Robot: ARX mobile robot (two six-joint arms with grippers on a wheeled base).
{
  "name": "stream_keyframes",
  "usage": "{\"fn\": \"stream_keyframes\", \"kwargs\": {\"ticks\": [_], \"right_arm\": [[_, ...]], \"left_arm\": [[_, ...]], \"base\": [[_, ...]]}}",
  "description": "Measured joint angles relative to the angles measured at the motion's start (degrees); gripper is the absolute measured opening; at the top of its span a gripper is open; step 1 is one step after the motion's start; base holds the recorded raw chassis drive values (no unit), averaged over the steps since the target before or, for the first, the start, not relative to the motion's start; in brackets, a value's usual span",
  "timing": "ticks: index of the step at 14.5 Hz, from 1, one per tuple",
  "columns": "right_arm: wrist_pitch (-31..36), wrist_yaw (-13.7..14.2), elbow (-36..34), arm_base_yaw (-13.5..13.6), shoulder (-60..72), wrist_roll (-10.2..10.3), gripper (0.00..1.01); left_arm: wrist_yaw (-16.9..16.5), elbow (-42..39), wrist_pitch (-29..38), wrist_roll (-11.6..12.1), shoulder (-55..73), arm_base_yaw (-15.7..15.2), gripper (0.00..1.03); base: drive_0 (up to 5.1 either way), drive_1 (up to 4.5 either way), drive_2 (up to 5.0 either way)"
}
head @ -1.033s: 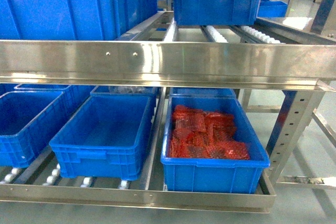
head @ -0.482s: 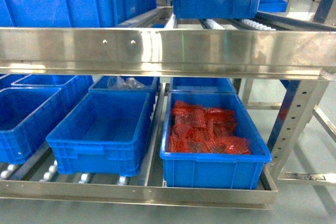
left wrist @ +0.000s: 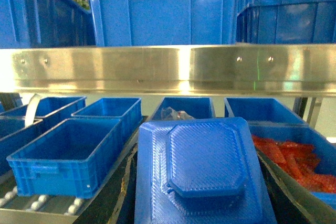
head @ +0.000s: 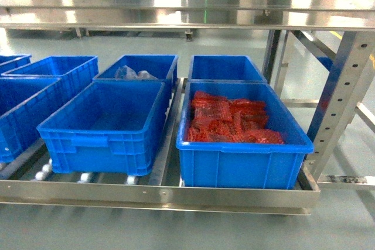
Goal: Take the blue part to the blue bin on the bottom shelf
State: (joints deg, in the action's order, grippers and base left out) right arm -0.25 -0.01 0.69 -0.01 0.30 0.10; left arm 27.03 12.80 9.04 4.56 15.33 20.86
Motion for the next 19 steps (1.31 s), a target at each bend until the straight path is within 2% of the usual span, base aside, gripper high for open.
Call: {"fn": "stream_keyframes", "kwargs": {"ticks": [19], "right_arm": [[-0.1, 0.0, 0.0, 0.0, 0.0, 0.0, 0.98]], "left_arm": [[0.0, -0.1, 0.0, 0.0, 0.0, 0.0, 0.44]], "base": [[0.0, 0.0, 0.0]]}}
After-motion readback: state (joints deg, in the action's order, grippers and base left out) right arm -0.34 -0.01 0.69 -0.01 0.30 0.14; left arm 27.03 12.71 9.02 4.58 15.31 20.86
